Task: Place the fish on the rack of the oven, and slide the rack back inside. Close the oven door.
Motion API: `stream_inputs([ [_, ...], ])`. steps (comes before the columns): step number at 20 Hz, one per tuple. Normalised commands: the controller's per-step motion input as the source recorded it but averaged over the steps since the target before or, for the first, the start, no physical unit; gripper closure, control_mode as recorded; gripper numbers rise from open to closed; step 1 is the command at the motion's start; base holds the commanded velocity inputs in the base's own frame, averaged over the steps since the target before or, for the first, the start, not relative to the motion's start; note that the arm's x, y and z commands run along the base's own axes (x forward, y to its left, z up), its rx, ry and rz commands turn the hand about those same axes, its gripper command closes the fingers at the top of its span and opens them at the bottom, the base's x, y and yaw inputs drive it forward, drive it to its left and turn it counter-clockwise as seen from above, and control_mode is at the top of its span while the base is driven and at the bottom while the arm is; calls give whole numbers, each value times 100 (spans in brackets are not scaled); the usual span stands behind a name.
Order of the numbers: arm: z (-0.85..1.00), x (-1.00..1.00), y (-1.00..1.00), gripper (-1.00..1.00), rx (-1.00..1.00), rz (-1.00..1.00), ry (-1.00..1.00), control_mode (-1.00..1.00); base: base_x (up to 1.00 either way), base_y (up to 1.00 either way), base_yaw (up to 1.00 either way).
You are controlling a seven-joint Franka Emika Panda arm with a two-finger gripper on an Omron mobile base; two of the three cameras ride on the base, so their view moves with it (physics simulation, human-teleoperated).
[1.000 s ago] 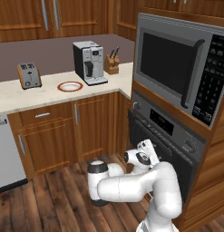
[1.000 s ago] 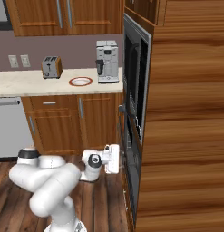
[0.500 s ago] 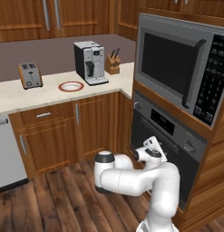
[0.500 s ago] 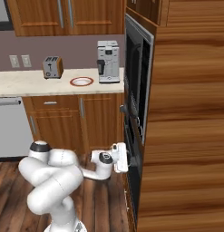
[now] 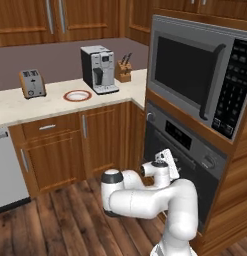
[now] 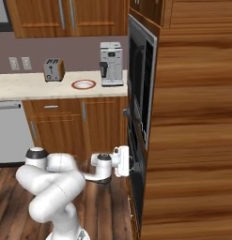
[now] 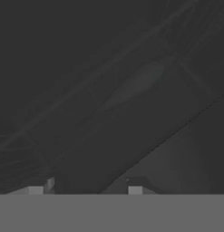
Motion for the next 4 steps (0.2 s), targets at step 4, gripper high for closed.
stream_inputs([
  [4,0,0,-12,-100,0,0,0,-100,0,0,0],
])
